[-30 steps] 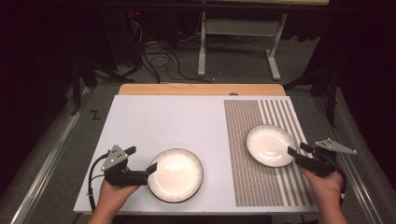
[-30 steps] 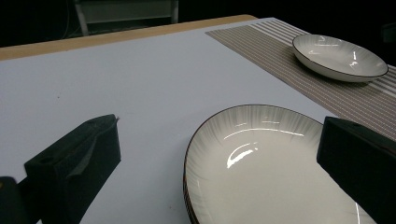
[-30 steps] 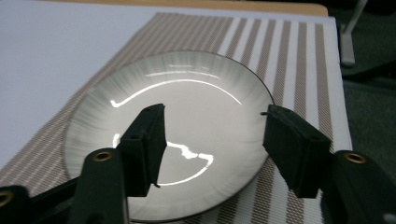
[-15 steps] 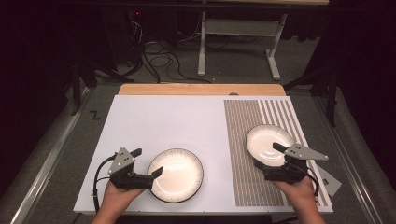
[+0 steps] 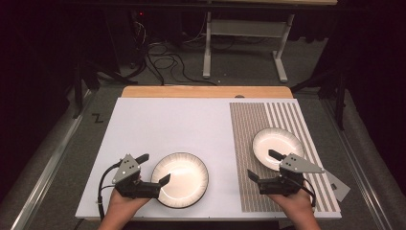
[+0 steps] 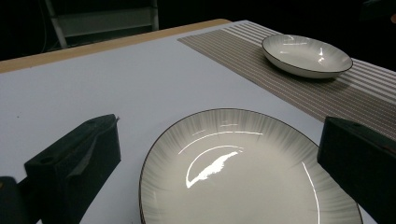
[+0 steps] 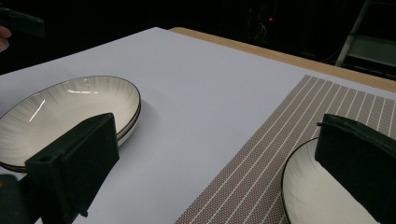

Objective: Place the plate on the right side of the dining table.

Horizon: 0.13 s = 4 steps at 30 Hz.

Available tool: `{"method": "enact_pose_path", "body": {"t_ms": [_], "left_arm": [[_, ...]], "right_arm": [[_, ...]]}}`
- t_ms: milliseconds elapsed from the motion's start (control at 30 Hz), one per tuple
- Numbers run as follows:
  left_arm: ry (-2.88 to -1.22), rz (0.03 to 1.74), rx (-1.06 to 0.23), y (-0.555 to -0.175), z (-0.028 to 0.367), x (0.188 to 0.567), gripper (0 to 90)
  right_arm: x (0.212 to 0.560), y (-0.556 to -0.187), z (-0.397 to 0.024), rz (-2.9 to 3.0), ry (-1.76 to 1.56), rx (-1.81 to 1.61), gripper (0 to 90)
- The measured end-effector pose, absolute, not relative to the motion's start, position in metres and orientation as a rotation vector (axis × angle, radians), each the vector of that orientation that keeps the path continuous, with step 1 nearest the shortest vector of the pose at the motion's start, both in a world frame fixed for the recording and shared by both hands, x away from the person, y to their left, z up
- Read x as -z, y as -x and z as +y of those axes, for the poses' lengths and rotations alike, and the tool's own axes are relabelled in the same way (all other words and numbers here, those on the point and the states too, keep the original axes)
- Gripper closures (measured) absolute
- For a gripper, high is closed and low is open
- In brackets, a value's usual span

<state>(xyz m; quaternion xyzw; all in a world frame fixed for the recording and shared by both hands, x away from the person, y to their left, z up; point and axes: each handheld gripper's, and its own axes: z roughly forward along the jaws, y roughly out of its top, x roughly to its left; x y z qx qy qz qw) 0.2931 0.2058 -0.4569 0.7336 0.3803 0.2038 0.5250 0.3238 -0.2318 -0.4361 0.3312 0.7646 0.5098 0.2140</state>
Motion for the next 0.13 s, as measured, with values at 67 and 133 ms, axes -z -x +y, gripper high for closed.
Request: {"method": "enact_pose_path", "body": {"t_ms": [67,133], "left_arm": [[-1.753,0.911,-0.491,-0.293,0.2053,0.4566,0.3],[-1.75,0.913,-0.495,-0.293,0.2056,0.4568,0.3]], "right_arm": [[0.4366,-0.3238,-0.2341,2.121,-0.919,-1.413,0.5],[0.4367,-0.3243,-0.2363,2.123,-0.915,-1.412,0.4]]}}
